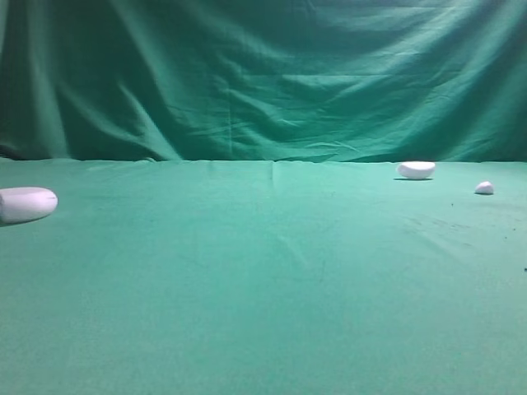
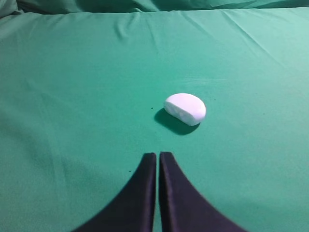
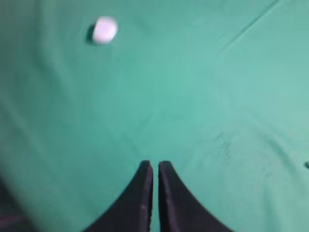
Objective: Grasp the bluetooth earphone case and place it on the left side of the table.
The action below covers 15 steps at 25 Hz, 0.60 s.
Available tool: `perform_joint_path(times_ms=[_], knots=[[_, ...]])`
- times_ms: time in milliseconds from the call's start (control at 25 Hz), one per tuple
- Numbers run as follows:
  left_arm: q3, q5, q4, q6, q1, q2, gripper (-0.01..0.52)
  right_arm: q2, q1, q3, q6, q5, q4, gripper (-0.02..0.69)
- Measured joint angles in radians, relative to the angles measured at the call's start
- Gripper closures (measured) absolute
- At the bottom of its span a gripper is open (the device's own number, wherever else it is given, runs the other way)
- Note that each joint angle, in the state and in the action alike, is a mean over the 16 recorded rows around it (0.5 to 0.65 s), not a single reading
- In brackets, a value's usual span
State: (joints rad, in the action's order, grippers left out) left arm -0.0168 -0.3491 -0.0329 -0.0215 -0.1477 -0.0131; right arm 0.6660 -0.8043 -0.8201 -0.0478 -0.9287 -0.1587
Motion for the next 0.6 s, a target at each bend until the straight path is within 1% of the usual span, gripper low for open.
perform_joint_path(times_ms=[320,600], knots=[[0.0,0.0,0.0,0.0,0.0,0.0,0.514,-0.359,0.29,0.322,-0.017,0.248,0.001,0.665],[0.0,0.0,0.0,0.0,0.0,0.0,0.514,-0.583,0.523,0.573,-0.04,0.38,0.013,0.665]])
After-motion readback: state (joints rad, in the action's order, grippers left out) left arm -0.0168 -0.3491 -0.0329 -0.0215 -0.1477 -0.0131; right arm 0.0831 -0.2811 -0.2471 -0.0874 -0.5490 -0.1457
